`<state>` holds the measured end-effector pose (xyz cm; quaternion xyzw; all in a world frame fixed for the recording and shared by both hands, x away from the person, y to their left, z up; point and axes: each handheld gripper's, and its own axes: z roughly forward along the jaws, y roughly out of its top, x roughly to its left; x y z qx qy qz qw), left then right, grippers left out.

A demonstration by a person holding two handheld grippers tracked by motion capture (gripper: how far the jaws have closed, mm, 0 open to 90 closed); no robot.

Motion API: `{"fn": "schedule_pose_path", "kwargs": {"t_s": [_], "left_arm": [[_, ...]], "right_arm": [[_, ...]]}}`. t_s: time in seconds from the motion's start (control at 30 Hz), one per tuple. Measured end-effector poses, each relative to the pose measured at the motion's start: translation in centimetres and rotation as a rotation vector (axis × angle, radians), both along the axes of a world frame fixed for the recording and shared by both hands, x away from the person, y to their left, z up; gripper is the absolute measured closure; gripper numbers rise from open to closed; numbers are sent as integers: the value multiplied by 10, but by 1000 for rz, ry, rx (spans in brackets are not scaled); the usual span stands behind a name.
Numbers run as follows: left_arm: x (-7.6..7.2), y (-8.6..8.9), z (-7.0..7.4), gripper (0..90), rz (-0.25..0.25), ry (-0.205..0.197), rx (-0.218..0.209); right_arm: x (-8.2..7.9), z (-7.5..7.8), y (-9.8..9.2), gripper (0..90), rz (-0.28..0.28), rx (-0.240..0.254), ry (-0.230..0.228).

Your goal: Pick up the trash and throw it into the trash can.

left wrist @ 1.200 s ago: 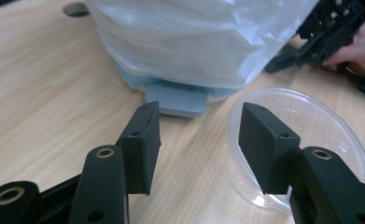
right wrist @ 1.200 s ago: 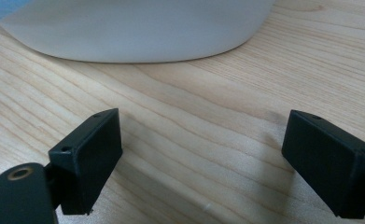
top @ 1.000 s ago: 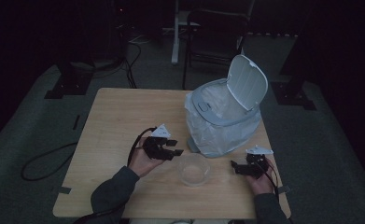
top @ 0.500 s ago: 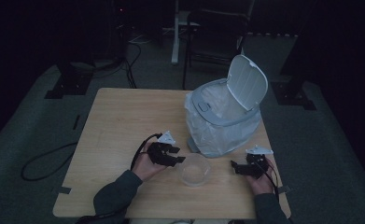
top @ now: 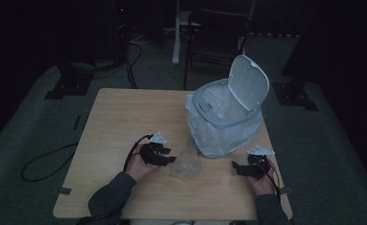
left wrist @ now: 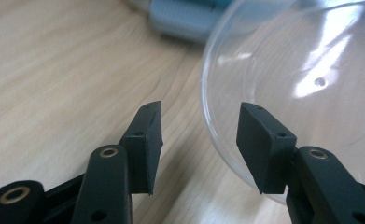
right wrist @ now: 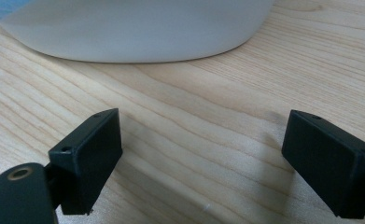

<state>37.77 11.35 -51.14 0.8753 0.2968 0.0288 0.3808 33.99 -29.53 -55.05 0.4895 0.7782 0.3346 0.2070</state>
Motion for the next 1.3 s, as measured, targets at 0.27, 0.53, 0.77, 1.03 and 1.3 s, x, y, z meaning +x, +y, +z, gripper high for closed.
{"fn": "schedule_pose_path", "kwargs": {"t_s": [0.27, 0.53, 0.77, 1.03, 1.3], "left_arm": [[3, 4, -1, 515, 20, 9, -33], [-6, 19, 21, 519, 31, -17, -107], [-29, 25, 37, 513, 7, -25, -185], [-55, 17, 49, 444, -48, -54, -222], [-61, 0, 35, 494, -74, -81, -147]], "right_arm": [[0, 0, 0, 113, 0, 0, 0], [0, 0, 0, 113, 0, 0, 0], [0, 0, 0, 113, -1, 1, 1], [0, 0, 0, 113, 0, 1, 1], [0, 0, 0, 113, 0, 1, 1]]}}
